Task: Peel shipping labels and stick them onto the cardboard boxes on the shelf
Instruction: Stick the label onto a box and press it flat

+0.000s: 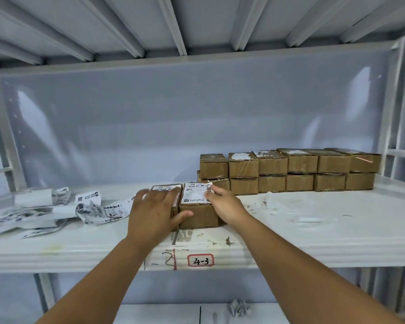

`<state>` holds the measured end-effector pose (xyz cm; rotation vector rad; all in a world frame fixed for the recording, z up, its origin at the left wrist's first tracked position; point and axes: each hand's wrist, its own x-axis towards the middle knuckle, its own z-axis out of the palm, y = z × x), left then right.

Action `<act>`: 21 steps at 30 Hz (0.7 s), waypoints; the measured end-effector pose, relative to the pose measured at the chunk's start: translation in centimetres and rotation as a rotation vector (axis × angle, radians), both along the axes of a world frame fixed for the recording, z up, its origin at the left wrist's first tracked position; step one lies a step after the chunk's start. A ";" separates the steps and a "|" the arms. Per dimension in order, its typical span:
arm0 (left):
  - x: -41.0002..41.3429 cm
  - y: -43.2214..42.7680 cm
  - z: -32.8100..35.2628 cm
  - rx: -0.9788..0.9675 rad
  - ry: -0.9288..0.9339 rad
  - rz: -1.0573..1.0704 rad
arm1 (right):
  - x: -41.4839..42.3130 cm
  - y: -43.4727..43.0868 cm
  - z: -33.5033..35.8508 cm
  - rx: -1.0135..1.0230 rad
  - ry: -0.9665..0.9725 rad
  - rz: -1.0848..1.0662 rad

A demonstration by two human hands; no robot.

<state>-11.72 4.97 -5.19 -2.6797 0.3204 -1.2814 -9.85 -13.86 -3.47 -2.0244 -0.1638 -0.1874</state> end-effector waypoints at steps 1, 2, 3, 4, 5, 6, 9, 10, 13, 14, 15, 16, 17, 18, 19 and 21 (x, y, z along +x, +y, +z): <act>0.2 0.1 -0.2 0.040 -0.024 -0.013 | 0.0 0.0 -0.2 0.015 -0.002 0.000; 0.4 0.1 -0.2 0.072 -0.033 -0.046 | 0.0 -0.1 -0.3 0.034 -0.010 0.005; 0.4 0.2 -0.2 0.090 -0.029 -0.082 | -0.1 0.0 -0.6 0.056 -0.021 0.015; 0.5 0.2 -0.2 0.091 -0.017 -0.110 | -0.3 0.0 -0.7 0.074 -0.035 0.028; 0.5 0.2 -0.1 0.086 -0.012 -0.127 | -0.5 0.0 -0.8 0.076 -0.053 0.032; 0.5 0.2 -0.1 0.074 -0.009 -0.134 | -0.8 0.0 -0.8 0.052 -0.080 0.017; 0.3 0.0 -0.2 0.076 0.006 -0.119 | -1.4 -1.0 -0.2 -0.230 -0.222 -0.239; 0.3 -0.1 -0.2 0.081 0.021 -0.117 | -1.5 -1.8 0.2 -0.358 -0.267 -0.356; 0.2 -0.1 -0.2 0.086 0.057 -0.113 | -1.7 -5.1 1.2 -0.677 -0.202 -0.545; 0.1 -0.2 -0.2 0.089 0.059 -0.105 | -1.9 -6.2 1.5 -0.763 -0.104 -0.557; 0.0 -0.2 -0.2 0.093 0.059 -0.096 | -1.9 -7.2 1.6 -0.832 0.009 -0.558; -0.2 -0.3 -0.2 0.091 0.065 -0.090 | -2.1 -8.1 1.6 -0.876 0.123 -0.559; -0.3 -0.3 -0.2 0.087 0.072 -0.084 | -2.3 -9.1 1.5 -0.890 0.224 -0.563; -0.4 -0.3 -0.2 0.085 0.081 -0.074 | -2.5 -9.9 1.2 -0.881 0.303 -0.572; -0.4 -0.3 -0.2 0.086 0.087 -0.065 | -2.7 -10.7 0.8 -0.861 0.357 -0.576; -0.4 -0.3 -0.2 0.076 0.103 -0.055 | -2.8 -11.5 -0.1 -0.839 0.411 -0.551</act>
